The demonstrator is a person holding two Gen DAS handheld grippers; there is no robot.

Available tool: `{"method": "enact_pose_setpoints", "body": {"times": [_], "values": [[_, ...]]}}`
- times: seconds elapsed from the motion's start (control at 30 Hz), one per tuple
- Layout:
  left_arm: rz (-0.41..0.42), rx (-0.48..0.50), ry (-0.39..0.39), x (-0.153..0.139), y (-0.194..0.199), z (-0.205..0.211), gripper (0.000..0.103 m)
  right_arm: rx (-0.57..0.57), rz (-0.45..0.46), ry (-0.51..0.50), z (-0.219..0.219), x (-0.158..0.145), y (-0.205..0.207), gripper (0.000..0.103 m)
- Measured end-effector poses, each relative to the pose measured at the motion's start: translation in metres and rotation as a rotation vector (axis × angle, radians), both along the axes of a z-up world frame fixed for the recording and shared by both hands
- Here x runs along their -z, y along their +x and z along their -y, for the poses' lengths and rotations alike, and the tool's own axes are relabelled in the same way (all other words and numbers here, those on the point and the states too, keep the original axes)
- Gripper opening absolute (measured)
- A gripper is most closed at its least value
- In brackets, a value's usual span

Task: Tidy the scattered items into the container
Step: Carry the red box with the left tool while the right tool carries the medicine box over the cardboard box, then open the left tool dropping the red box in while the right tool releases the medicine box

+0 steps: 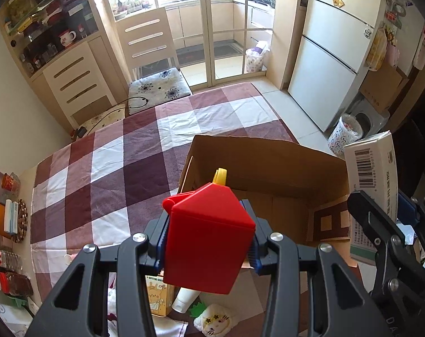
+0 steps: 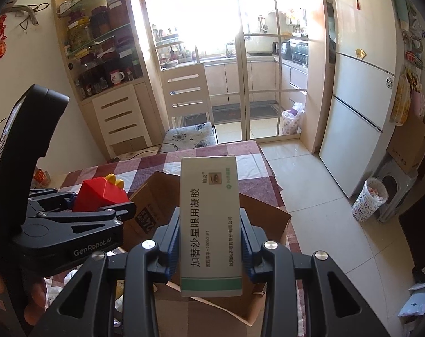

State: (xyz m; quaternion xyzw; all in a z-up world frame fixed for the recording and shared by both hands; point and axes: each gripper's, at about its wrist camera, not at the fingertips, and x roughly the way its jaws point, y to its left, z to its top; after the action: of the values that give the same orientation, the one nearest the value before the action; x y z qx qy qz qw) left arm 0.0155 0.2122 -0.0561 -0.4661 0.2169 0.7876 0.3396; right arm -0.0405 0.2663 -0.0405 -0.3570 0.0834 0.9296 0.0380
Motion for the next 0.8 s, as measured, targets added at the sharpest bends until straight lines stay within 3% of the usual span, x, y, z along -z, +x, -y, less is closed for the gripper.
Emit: {"method": "enact_pose_setpoints", "body": {"times": [0.8], "values": [[0.011,0.009,-0.021,0.009,-0.006,-0.012,0.045,0.015,0.05,-0.012,-0.007,0.014,-0.012,0.036]]}}
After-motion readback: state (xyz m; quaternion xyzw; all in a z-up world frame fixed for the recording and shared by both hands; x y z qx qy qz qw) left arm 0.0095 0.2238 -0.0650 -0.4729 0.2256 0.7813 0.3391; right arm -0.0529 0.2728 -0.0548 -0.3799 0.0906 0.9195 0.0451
